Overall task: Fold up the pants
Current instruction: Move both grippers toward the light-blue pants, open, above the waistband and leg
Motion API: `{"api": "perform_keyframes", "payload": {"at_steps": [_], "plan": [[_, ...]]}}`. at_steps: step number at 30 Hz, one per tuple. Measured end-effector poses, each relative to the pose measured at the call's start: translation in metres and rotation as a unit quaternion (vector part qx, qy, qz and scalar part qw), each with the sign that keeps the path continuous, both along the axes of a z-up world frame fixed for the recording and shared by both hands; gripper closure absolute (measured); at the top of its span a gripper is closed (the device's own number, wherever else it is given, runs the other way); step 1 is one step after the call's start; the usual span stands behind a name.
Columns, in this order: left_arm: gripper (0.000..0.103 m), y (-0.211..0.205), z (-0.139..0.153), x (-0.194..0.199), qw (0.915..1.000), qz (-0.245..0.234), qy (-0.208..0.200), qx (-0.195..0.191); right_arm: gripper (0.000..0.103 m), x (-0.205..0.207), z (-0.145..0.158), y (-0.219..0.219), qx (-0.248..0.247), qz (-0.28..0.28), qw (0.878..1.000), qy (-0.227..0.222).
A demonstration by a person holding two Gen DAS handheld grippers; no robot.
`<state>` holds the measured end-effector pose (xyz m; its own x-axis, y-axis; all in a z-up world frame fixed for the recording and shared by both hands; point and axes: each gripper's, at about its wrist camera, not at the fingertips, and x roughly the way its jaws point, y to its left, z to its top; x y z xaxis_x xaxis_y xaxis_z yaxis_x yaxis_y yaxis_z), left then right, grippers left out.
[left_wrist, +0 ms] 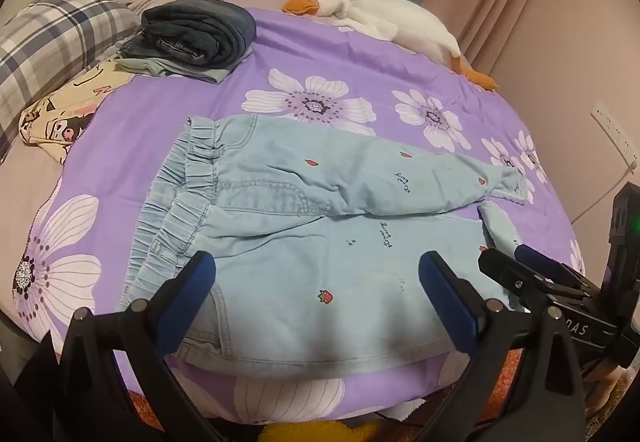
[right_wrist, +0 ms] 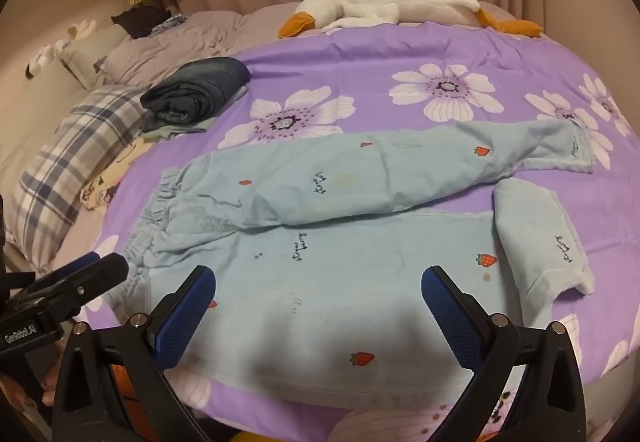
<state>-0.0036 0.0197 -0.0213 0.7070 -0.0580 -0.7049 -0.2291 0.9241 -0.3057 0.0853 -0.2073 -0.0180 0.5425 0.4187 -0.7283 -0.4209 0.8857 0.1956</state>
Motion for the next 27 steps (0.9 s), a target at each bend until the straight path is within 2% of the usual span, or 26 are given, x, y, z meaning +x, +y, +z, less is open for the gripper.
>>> {"api": "perform_keyframes", "payload": {"at_steps": [20, 27], "plan": [[0.002, 0.003, -0.003, 0.002, 0.9999, 0.001, 0.011, -0.005, 0.000, 0.005, -0.003, -0.008, 0.017, -0.010, 1.000, 0.009], [0.002, 0.004, -0.004, 0.003, 0.9999, 0.002, 0.012, -0.004, 0.000, 0.005, -0.005, -0.009, 0.008, -0.012, 1.000, 0.001]]}}
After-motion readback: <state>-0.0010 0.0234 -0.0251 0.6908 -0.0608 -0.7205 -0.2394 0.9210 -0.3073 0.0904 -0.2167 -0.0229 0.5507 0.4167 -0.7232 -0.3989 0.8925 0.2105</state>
